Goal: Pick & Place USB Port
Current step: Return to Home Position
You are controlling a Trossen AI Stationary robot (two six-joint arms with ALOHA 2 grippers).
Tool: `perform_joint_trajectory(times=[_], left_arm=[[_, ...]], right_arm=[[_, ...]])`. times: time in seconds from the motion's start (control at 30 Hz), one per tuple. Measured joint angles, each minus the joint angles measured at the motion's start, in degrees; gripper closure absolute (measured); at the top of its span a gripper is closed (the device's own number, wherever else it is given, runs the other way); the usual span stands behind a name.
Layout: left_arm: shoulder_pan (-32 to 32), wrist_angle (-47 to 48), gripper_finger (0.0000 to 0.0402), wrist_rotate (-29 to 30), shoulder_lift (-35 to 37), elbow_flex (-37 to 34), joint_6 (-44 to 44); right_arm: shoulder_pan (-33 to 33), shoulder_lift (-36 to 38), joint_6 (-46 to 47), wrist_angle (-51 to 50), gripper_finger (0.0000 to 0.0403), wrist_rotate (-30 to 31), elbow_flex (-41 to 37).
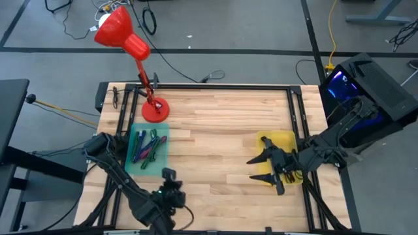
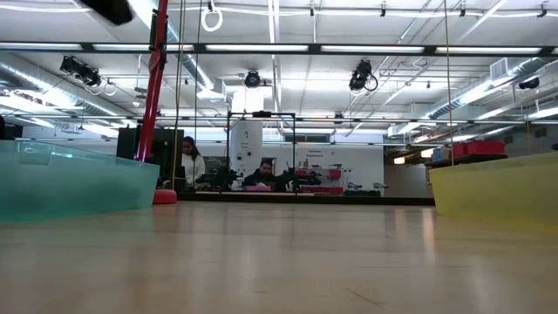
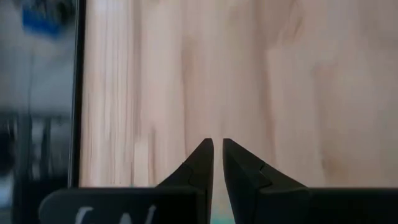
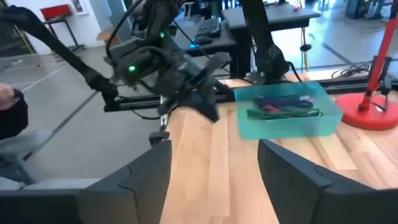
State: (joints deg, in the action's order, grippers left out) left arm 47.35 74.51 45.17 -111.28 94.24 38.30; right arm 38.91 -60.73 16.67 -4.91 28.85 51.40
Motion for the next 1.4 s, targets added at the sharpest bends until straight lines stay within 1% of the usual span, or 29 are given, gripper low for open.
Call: perform_joint_trajectory(times=[0.07, 0.1, 0.17, 0.23, 0.3, 0.33, 0.4, 0.5, 0.6, 0.7, 0.77, 0.83, 0.87, 0.97, 1.03, 1.1, 1.2, 1.23, 1.27, 1.37, 1.4], left_arm=[[-0.2, -6.0, 0.036, 3.0, 0.1, 0.0, -7.8], [-0.5, -8.4, 0.036, 4.9, 0.2, 0.0, -10.2], [-1.4, -9.9, 0.036, 8.2, 1.4, 0.0, -11.4], [-2.5, -9.3, 0.036, 9.0, 3.3, -0.2, -10.7], [-3.5, -11.2, 0.036, 8.7, 6.5, -3.2, -10.7], [-4.0, -13.2, 0.036, 7.9, 8.8, -5.9, -10.9], [-4.7, -20.2, 0.036, 6.4, 14.4, -13.1, -11.6], [-5.3, -32.3, 0.036, 1.8, 24.5, -26.4, -14.0], [-7.0, -41.2, 0.036, -2.2, 34.8, -37.4, -14.9], [-8.8, -47.1, 0.036, -2.8, 46.3, -46.7, -13.3], [-9.5, -52.0, 0.036, -2.4, 53.7, -52.6, -14.2], [-10.0, -60.2, 0.036, -2.5, 60.9, -58.1, -18.8], [-10.0, -64.9, 0.036, -3.5, 64.5, -60.9, -22.2], [-10.0, -79.0, 0.036, -10.1, 74.6, -69.3, -31.7], [-9.9, -85.3, 0.036, -13.9, 80.5, -74.0, -34.9], [-10.0, -85.8, 0.036, -15.0, 85.6, -77.5, -35.9], [-10.0, -84.9, 0.036, -12.5, 91.4, -82.7, -35.5], [-10.0, -84.8, 0.036, -11.7, 93.2, -84.3, -35.6], [-10.1, -84.9, 0.036, -11.6, 95.1, -85.7, -36.0], [-10.1, -85.6, 0.036, -10.9, 101.0, -88.9, -37.2], [-10.1, -85.4, 0.036, -11.0, 102.7, -89.7, -37.5]], right_arm=[[0.0, -0.1, -1.4, -0.5, 0.0162, 0.1, 0.0], [0.0, 0.0, -3.1, -1.8, 0.0162, 0.1, 0.0], [0.0, 1.0, -3.5, -4.2, 0.0162, 1.5, -0.4], [-0.3, 3.6, -1.8, -3.6, 0.0162, 3.9, -1.7], [-0.4, 7.1, -1.4, -3.2, 0.0162, 3.3, -4.1], [-0.5, 8.8, -2.0, -2.4, 0.0162, 1.9, -6.0], [-0.4, 12.7, -3.4, 1.3, 0.0162, -0.1, -10.8], [-0.3, 19.3, -5.4, 9.0, 0.0162, -0.6, -18.1], [-0.3, 25.4, -5.3, 12.0, 0.0162, -1.0, -24.6], [-0.8, 31.7, -6.1, 14.8, 0.0162, -0.4, -29.0], [-1.0, 35.4, -8.2, 15.8, 0.0162, -0.9, -31.0], [-0.9, 38.4, -12.1, 17.2, 0.0162, -2.7, -32.2], [-0.9, 40.0, -14.4, 17.9, 0.0162, -4.1, -33.0], [-1.0, 44.2, -19.3, 20.8, 0.0162, -9.4, -35.7], [-1.0, 46.9, -21.3, 21.5, 0.0162, -11.2, -37.6], [-1.0, 49.5, -21.8, 20.5, 0.0162, -10.1, -38.9], [-1.0, 53.6, -22.2, 19.6, 0.0162, -4.3, -41.4], [-1.1, 54.8, -23.0, 19.6, 0.0162, -3.6, -42.1], [-1.3, 56.3, -23.8, 19.6, 0.0162, -4.5, -42.6], [-2.2, 60.1, -25.5, 18.6, 0.0162, -12.8, -43.6], [-2.6, 60.8, -25.4, 17.1, 0.0162, -13.9, -43.8]])
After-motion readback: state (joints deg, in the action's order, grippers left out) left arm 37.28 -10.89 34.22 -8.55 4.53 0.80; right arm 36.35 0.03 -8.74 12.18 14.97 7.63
